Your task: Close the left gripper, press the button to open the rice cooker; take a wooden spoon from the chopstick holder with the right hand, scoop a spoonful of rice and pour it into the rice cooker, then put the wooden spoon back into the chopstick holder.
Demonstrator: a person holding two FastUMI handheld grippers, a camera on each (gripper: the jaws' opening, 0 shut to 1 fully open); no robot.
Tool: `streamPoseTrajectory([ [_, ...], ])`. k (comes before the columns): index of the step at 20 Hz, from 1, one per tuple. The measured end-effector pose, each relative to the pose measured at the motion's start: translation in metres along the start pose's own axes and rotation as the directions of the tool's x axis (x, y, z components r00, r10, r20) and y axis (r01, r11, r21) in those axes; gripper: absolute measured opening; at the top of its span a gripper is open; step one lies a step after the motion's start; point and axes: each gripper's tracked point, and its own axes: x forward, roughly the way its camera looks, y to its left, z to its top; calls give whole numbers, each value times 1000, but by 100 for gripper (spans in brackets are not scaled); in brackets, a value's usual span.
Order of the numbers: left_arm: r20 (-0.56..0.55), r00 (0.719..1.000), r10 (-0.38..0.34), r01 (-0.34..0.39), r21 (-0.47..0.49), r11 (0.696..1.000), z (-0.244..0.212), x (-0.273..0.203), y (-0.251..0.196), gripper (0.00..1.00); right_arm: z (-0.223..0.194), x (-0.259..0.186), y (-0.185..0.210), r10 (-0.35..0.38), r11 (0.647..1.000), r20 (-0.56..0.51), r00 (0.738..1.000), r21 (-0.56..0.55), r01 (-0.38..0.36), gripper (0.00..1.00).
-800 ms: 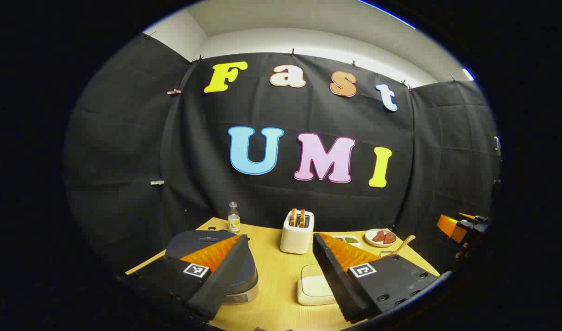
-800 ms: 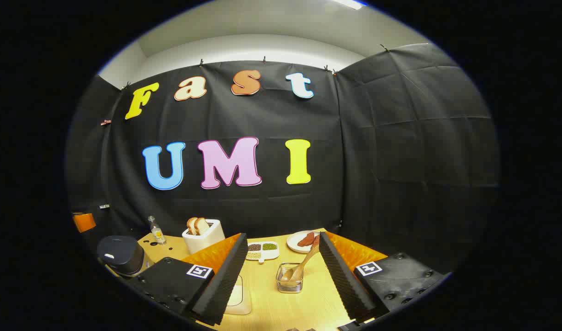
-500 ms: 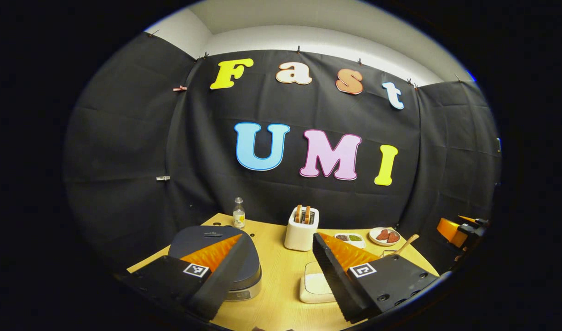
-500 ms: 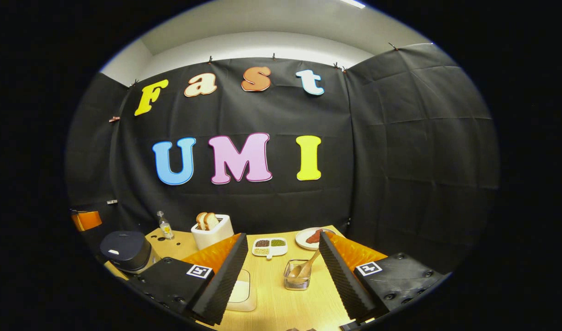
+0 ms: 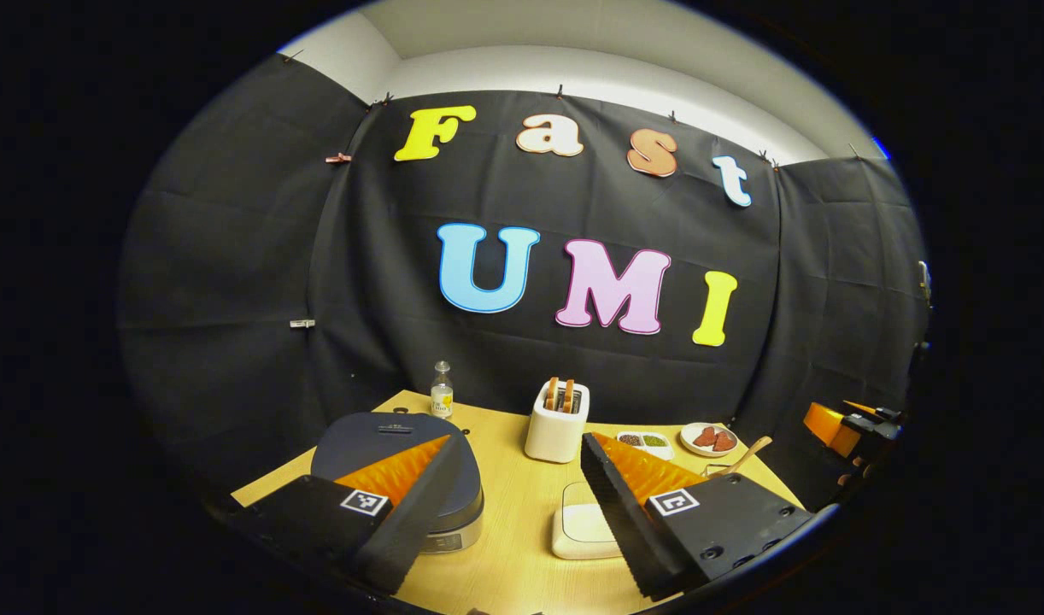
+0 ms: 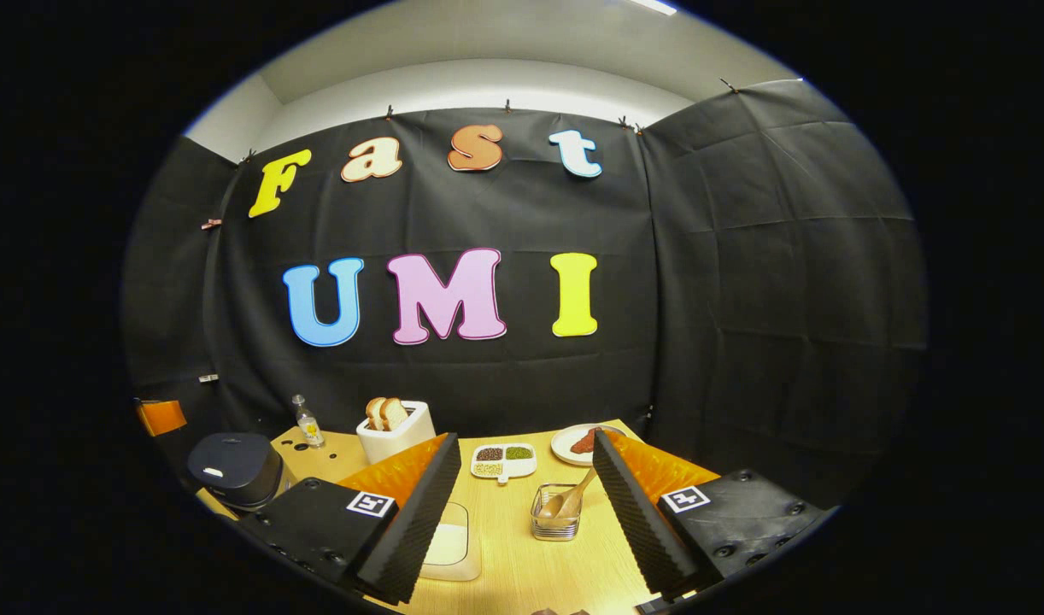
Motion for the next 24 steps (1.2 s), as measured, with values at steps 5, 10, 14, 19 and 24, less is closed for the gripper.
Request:
streamPoseTrajectory([
  [5, -34, 999, 40, -40, 6, 999, -2, 9, 18, 95, -3, 1, -7, -15, 1000, -4, 1000, 5, 15, 97],
  [10, -74, 995, 64, -66, -17, 998, -4, 21, 42, 94, -9, 1, -8, -29, 1000, -10, 1000, 12, 29, 97],
  [14, -94, 991, 91, -93, -15, 996, -2, 36, 72, 80, -16, -1, -6, -26, 1000, -12, 1000, 3, 26, 98],
  [19, -123, 990, 67, -74, -53, 996, -5, 45, 96, 48, -36, -8, -5, -22, 1000, -72, 997, 18, 23, 98],
  [24, -209, 978, 18, -38, -95, 995, -33, 51, 111, 14, -38, -11, -4, -19, 999, -90, 996, 27, 21, 98],
])
